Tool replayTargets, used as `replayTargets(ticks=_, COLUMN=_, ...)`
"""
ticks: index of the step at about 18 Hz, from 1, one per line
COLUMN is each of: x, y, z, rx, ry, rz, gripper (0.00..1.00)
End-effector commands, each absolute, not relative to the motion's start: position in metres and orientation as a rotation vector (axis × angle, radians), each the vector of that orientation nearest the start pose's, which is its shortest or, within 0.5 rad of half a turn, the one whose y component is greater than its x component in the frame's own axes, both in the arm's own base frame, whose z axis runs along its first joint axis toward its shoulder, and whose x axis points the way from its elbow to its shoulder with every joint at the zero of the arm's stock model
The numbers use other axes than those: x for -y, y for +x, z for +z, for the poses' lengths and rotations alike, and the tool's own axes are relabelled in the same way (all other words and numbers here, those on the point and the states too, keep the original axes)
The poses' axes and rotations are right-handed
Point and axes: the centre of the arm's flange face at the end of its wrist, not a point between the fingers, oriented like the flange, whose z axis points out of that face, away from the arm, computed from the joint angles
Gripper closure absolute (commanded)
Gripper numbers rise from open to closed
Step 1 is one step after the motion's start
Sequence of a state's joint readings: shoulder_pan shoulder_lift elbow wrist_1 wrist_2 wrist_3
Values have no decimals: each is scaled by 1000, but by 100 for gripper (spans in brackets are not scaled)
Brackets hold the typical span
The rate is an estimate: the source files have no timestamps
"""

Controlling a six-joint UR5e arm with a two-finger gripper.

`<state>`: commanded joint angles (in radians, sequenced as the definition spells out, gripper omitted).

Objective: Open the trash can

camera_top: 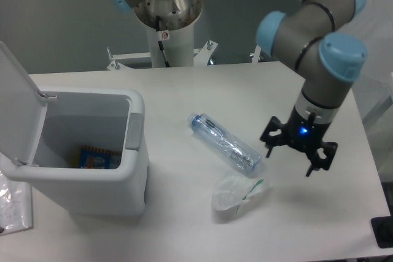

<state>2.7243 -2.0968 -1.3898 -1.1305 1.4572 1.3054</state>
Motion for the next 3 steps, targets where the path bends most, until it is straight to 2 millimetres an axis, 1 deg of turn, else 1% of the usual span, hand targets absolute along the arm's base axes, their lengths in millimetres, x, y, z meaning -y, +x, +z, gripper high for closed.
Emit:
replayTargets(ticks=1, x=-413, y=-577, z=300, rx=-235, ry=-3003, rz=71, gripper=0)
replayTargets(ticks=3, x=-414, y=-585, z=292, rx=-240, ry=-3044, rz=80, gripper=0)
